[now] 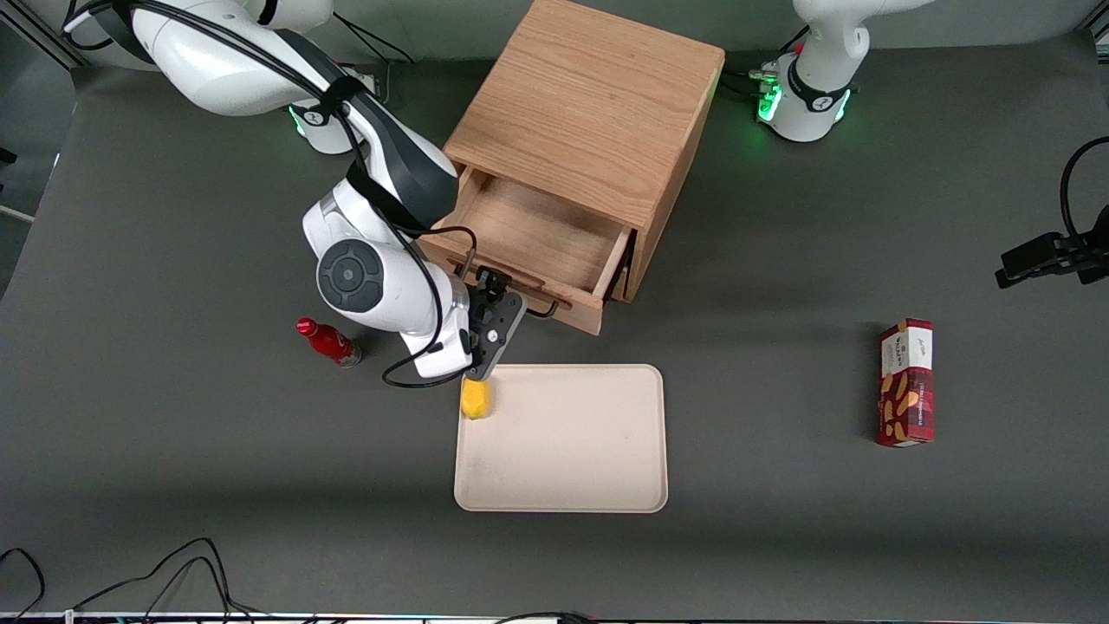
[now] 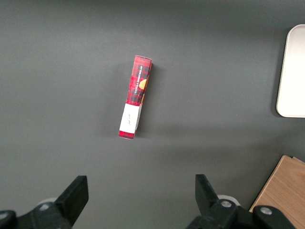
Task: Open upper drawer
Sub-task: 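Pull the upper drawer outward by its handle with the right gripper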
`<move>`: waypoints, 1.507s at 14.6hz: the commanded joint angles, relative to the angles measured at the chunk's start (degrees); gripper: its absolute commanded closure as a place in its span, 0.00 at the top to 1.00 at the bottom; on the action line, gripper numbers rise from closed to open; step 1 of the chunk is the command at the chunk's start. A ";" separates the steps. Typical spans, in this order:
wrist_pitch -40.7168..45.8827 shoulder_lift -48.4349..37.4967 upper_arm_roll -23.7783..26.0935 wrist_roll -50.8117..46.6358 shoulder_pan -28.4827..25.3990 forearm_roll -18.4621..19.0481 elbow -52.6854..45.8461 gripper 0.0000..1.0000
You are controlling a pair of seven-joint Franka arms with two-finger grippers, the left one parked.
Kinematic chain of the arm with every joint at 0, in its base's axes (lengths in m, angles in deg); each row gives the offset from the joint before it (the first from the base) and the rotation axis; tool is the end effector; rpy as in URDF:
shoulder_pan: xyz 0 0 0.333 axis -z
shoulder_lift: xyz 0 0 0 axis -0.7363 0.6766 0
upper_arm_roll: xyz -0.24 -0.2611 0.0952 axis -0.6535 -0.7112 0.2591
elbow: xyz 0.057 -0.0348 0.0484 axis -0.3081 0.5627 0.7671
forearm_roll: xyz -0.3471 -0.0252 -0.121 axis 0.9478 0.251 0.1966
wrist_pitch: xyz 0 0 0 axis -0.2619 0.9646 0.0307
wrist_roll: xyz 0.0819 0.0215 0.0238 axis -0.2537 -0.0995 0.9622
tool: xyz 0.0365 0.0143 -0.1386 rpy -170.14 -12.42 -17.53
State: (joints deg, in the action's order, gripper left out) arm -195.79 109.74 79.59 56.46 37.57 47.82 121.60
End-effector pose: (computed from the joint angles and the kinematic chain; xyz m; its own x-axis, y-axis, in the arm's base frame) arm 0.6074 0.3712 0.3984 0.5511 0.8289 0.0963 0.8155 -0.5105 -0.2726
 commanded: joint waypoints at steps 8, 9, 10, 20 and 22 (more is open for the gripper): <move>0.74 4.44 -1.25 3.58 -0.26 2.21 -6.54 1.00; 0.74 4.53 -1.78 3.94 -0.35 2.21 -6.81 1.00; 0.74 4.96 -1.96 4.11 -0.35 2.12 -7.42 1.00; 0.74 7.25 -2.92 7.02 -0.26 2.21 -10.94 1.00; 0.74 7.25 -3.62 7.02 -0.26 2.21 -11.11 1.00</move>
State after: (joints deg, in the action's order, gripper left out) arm -195.69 115.68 76.69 62.20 37.61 48.65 113.04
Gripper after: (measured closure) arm 0.000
